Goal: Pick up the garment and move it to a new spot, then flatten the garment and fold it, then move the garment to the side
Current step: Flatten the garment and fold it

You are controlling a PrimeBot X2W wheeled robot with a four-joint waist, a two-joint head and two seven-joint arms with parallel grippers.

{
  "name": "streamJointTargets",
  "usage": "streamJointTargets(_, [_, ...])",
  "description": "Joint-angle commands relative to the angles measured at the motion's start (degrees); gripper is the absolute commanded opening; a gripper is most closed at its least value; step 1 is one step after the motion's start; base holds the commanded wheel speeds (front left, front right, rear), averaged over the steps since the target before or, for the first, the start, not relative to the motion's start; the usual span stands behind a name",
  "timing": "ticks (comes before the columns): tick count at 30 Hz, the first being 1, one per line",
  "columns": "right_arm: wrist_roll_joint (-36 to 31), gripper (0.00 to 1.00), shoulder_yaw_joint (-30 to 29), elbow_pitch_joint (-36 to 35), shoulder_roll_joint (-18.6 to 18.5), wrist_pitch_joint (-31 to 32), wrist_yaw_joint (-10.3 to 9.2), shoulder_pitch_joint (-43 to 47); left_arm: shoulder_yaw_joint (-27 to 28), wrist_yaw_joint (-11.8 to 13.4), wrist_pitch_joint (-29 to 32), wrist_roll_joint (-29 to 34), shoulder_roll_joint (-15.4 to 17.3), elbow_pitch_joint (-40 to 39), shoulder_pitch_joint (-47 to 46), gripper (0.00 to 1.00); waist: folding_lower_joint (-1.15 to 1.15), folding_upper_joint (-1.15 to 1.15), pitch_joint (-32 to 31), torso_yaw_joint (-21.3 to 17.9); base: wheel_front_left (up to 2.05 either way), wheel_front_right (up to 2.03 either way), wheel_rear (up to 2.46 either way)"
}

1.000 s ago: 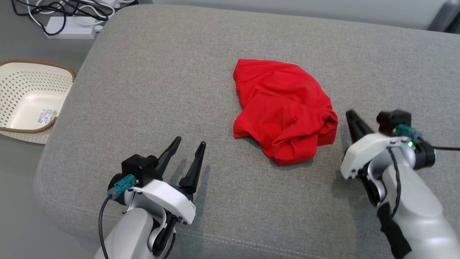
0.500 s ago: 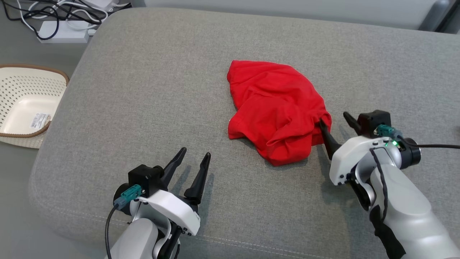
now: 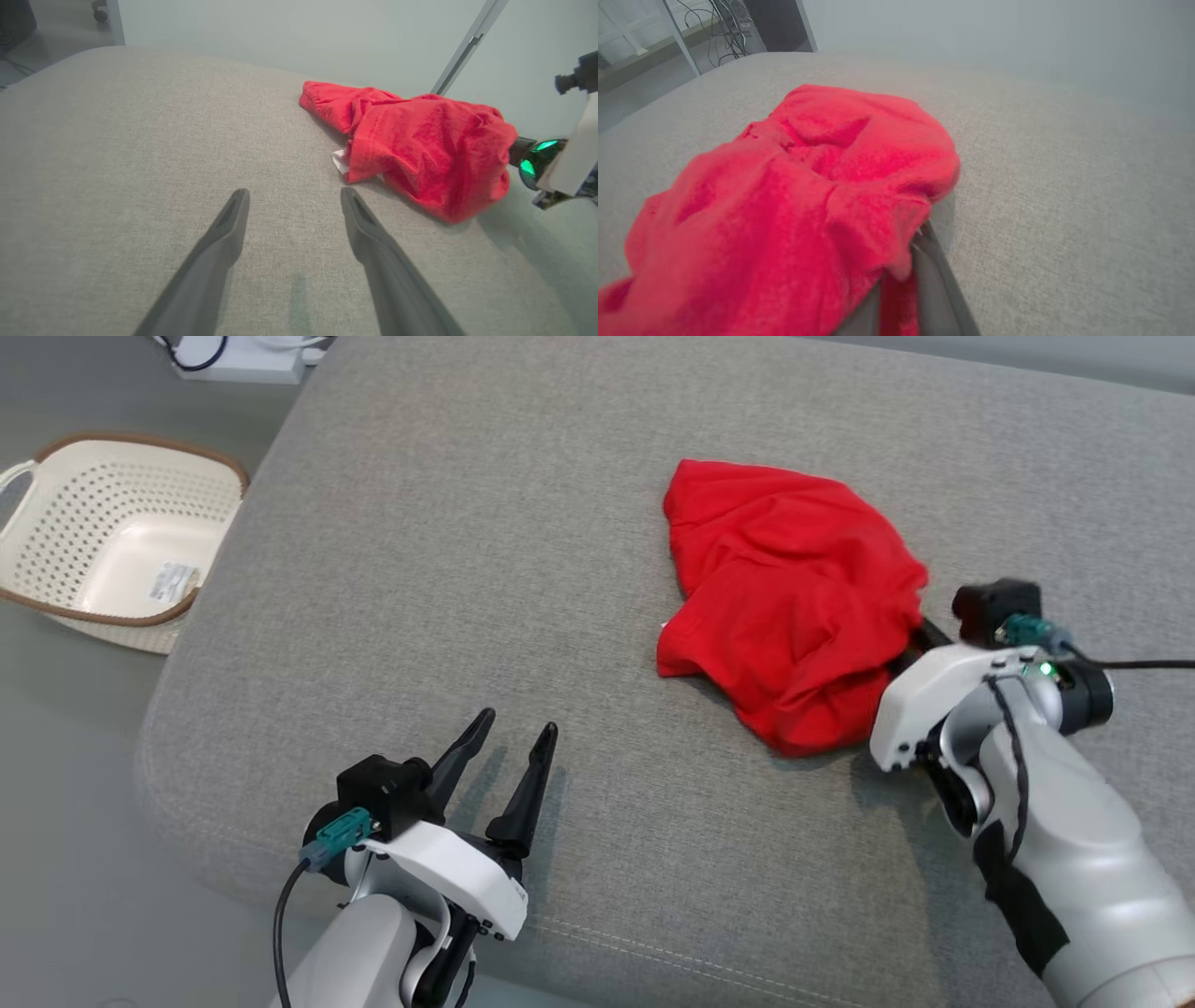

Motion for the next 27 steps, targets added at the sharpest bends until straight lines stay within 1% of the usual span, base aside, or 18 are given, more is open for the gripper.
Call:
streamJointTargets(1, [0.91,0.0,0.3,-1.5,0.59,-2.25,-0.01,-2.11,2.23,-0.41,-0.59,-0.95,1.01,-1.44,-1.22,1.0,0.0,0.0,-0.03,0.36,0.0,0.0,0.0])
streamJointTargets(5, [0.98,0.0,-0.63,-3.26,-1.11,-4.6,-0.01,-4.09,3.25,-0.41,-0.59,-1.03,1.1,-1.49,-0.31,1.0,0.0,0.0,-0.77,-0.55,0.0,0.0,0.0])
streamJointTargets(9, [-0.78,0.0,-2.8,-7.44,-3.49,-5.8,-0.01,-6.41,3.15,-0.41,-0.59,-0.66,0.7,-1.78,0.23,1.0,0.0,0.0,-1.57,-2.03,0.0,0.0,0.0])
streamJointTargets(12, [-1.56,0.0,-3.38,-10.68,-3.91,-5.99,-0.01,-7.41,2.87,-0.41,-0.59,-0.76,0.47,-1.8,0.46,1.0,0.0,0.0,-2.03,-2.73,0.0,0.0,0.0])
streamJointTargets(15, [-3.08,0.0,-1.45,-16.08,-3.38,-6.08,-0.01,-8.33,2.36,-0.41,-0.59,-0.69,0.2,-1.59,0.92,1.0,0.0,0.0,-2.68,-3.55,0.0,0.0,0.0])
streamJointTargets(17, [-3.72,0.0,2.1,-19.03,-2.21,-5.06,-0.01,-8.51,1.95,-0.41,-0.59,-0.73,-0.01,-1.5,1.1,1.0,0.0,0.0,-2.93,-3.63,0.0,0.0,0.0])
streamJointTargets(21, [-2.8,0.0,12.18,-21.94,0.31,-0.6,-0.01,-7.66,0.7,-0.42,-0.59,-1.2,-0.41,-1.49,1.02,1.0,0.0,0.0,-3.07,-2.26,0.0,0.0,0.0])
streamJointTargets(23, [-0.69,0.0,18.43,-21.89,1.31,1.67,-0.01,-6.83,0.19,-0.42,-0.59,-1.52,-0.54,-1.34,0.94,1.0,0.0,0.0,-2.97,-1.04,0.0,0.0,0.0])
streamJointTargets(26, [4.25,0.0,27.91,-20.76,2.14,4.41,-0.01,-5.34,-0.27,-0.42,-0.59,-1.9,-0.7,-0.74,0.94,1.0,0.0,0.0,-3.04,0.92,0.0,0.0,0.0])
streamJointTargets(27, [6.16,0.18,30.55,-19.79,2.27,5.73,-0.01,-4.8,-0.37,-0.42,-0.59,-1.96,-0.73,-0.46,1.02,1.0,0.0,0.0,-3.11,1.45,0.0,0.0,0.0])
